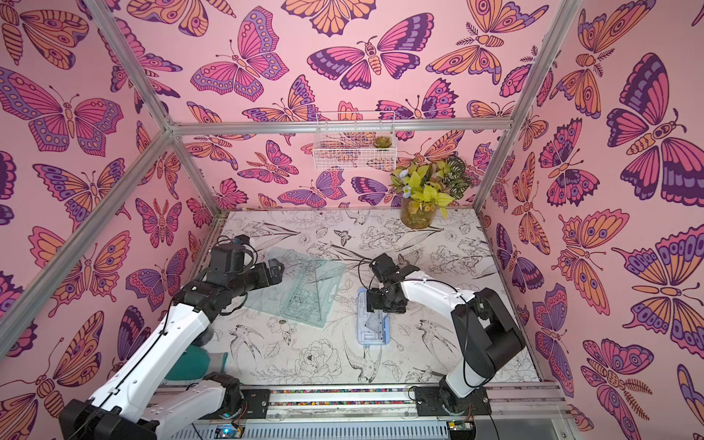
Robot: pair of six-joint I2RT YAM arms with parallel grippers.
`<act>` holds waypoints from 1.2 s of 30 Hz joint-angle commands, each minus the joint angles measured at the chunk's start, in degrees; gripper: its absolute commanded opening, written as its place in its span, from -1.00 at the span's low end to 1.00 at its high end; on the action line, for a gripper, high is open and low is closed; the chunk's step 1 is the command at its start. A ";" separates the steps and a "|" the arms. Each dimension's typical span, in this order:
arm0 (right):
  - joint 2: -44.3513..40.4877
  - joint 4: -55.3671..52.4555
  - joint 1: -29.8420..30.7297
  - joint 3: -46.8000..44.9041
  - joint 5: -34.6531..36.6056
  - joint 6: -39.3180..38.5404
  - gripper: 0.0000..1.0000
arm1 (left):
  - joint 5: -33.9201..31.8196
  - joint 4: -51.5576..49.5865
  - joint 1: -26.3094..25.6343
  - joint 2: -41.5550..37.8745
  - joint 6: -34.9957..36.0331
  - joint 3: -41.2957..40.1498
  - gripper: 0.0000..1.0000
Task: Open the ruler set and take out the ruler
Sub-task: Move the ruler set box to the center of the board.
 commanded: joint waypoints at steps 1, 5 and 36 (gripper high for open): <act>1.79 3.56 1.08 -0.66 -4.03 1.98 0.58 | -1.69 -1.46 0.42 -1.90 1.11 -0.40 1.00; 3.71 4.55 3.45 0.48 -4.74 3.74 0.58 | -2.92 -2.00 0.40 -3.05 1.49 -0.74 1.00; 32.15 -11.95 18.16 49.45 10.04 -10.96 0.25 | -25.05 -11.51 0.82 -8.94 -5.83 -0.67 1.00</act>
